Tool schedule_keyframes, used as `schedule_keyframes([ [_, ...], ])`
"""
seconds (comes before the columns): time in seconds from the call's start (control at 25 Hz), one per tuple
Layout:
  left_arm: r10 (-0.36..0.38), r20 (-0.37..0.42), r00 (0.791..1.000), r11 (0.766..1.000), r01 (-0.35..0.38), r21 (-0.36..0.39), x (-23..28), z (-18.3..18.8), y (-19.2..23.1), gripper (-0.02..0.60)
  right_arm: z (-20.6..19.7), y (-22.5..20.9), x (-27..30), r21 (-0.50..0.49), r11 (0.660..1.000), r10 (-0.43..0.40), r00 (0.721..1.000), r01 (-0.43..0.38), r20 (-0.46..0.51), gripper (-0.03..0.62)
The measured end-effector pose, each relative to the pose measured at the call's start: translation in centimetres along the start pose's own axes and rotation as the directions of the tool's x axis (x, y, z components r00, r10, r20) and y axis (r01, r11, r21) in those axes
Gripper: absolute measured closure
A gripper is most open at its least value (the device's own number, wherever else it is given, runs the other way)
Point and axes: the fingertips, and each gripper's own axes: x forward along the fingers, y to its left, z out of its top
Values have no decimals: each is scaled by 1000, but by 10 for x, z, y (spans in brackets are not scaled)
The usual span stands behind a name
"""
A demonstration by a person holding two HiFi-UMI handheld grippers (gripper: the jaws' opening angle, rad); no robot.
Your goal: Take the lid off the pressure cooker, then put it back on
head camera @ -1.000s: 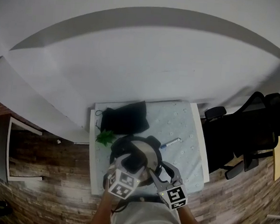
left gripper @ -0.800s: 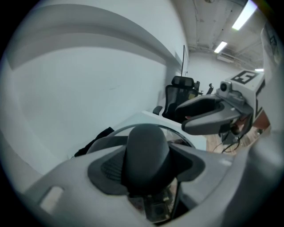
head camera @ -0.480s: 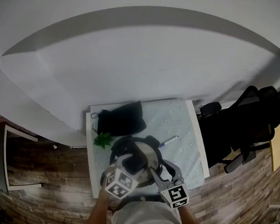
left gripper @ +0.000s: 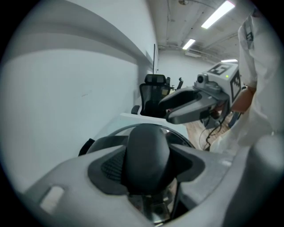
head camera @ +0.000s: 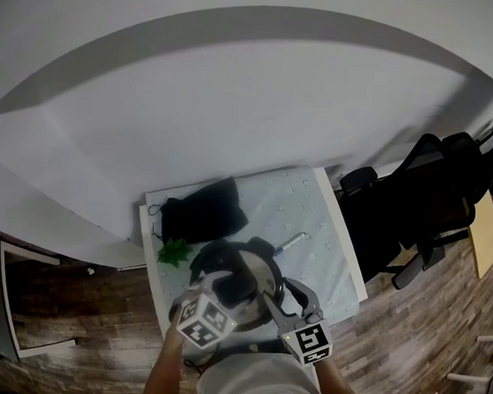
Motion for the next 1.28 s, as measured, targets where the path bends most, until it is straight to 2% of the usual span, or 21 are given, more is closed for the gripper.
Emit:
schedule_keyframes([
  [0.12, -29, -3, 1000, 999, 29, 29, 0, 0, -2, 305, 0, 0, -1, 16, 1000, -20, 1000, 20, 7, 405],
  [0.4, -59, 12, 998, 998, 59, 18, -4, 6, -1, 305, 3, -5, -2, 35, 997, -64, 998, 63, 18, 405],
  [1.12, -59, 46, 997, 996, 55, 71, -18, 21, -5, 305, 9, -6, -10, 44, 992, -118, 992, 116, 35, 405],
  [1.28, -58, 55, 997, 996, 54, 70, -24, 24, -6, 305, 12, -9, -15, 17, 992, -129, 991, 128, 46, 405],
])
